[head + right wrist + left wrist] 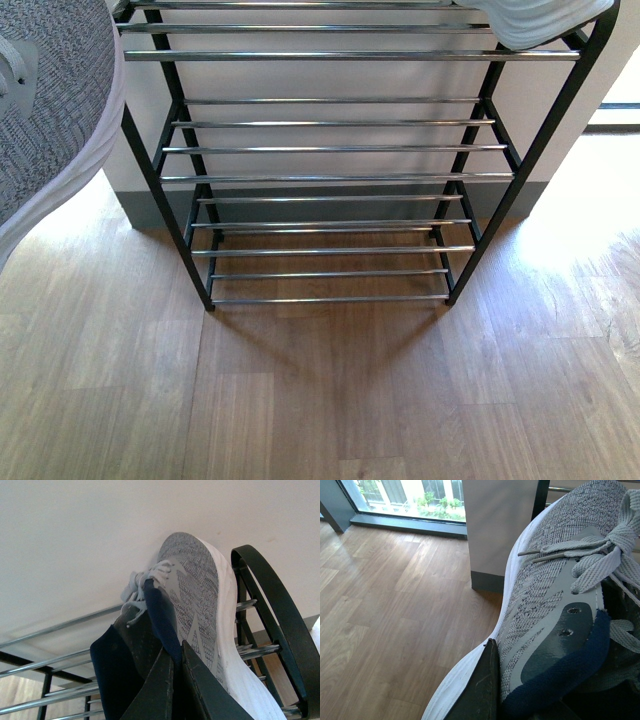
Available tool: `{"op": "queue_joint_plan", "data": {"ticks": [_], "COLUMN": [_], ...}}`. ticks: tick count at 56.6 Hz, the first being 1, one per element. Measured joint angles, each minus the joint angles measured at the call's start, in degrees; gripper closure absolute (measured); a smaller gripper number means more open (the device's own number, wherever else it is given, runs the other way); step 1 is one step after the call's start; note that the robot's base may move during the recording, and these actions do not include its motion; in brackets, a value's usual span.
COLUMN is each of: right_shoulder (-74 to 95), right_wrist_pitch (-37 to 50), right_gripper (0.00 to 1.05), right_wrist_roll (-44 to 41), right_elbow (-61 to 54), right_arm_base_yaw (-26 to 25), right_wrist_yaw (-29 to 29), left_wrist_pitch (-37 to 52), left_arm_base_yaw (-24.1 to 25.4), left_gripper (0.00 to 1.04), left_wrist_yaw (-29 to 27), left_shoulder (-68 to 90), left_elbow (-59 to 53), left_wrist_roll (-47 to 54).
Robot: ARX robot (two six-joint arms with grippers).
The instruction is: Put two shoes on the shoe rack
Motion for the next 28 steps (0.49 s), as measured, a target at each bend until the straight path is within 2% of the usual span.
{"op": "queue_joint_plan", "data": {"ticks": [13,28], "right_shoulder": [3.2,1.9], "right_wrist_pitch": [1.1,2.4], "right_gripper": [1.02,0.63], "right_wrist_roll": [-2.4,-4.5], "right_elbow": [2.1,1.6], "right_arm_base_yaw": [-1.3,-2.7], "right_wrist_yaw": [-1.2,-3.4], "left_wrist_pitch": [0.0,0.0], "left_arm_base_yaw": [0.0,0.0], "left_gripper": [1.03,1.03], "left_wrist_yaw": [0.0,0.0], "left_shoulder": [0.0,0.0], "left_elbow": [0.0,0.0], "left_wrist_roll": [0.0,0.0]}}
